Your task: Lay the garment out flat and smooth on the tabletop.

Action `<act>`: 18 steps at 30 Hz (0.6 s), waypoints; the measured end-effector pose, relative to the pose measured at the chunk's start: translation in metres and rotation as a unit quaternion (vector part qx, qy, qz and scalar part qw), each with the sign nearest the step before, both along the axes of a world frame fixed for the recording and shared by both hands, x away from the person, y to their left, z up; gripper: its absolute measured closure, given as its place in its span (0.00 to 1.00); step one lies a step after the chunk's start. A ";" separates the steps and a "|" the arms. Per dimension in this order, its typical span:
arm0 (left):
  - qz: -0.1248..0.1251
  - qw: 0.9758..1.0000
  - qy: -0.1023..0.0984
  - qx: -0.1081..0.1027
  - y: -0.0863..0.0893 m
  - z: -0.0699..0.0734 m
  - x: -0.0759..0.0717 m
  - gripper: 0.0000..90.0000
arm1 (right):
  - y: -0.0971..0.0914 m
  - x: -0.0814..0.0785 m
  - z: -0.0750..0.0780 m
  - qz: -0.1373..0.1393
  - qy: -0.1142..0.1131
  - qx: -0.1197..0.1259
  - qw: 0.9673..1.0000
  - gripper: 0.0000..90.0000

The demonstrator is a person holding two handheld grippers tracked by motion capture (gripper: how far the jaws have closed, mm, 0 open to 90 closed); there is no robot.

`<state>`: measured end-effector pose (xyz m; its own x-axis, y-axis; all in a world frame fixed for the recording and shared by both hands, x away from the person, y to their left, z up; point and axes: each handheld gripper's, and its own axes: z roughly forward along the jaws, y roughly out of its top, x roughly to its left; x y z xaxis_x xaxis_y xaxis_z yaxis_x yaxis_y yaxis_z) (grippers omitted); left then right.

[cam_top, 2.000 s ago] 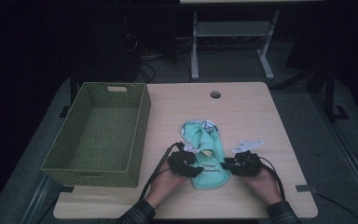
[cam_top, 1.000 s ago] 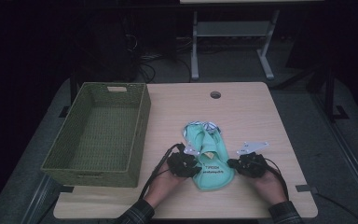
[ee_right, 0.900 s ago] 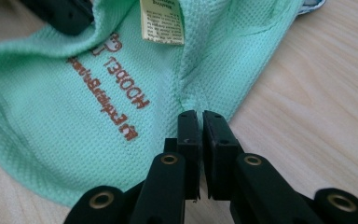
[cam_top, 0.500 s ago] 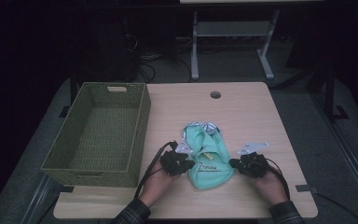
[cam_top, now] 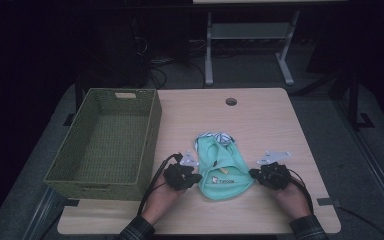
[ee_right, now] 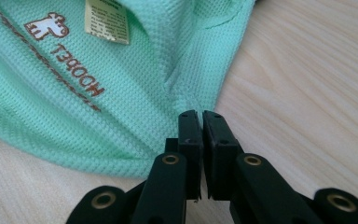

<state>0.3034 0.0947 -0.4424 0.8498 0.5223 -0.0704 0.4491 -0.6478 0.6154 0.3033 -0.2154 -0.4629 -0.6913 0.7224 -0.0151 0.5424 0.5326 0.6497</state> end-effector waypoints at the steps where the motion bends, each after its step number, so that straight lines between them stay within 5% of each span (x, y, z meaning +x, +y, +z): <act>1: -0.002 1.000 0.006 0.010 0.000 -0.002 -0.001 0.99 | 0.000 0.000 0.000 0.000 -0.003 0.001 1.000 0.95; 5: 0.008 1.000 0.011 0.011 0.004 -0.004 -0.004 0.89 | -0.002 -0.002 0.002 0.008 -0.005 0.009 1.000 0.88; 9: 0.017 1.000 0.002 -0.015 0.007 0.007 -0.001 0.89 | -0.007 -0.003 0.010 0.010 -0.012 0.047 0.999 0.88; 18: 0.020 1.000 -0.009 -0.015 -0.018 0.006 0.027 0.96 | -0.002 0.035 0.018 0.009 -0.024 0.064 0.998 0.98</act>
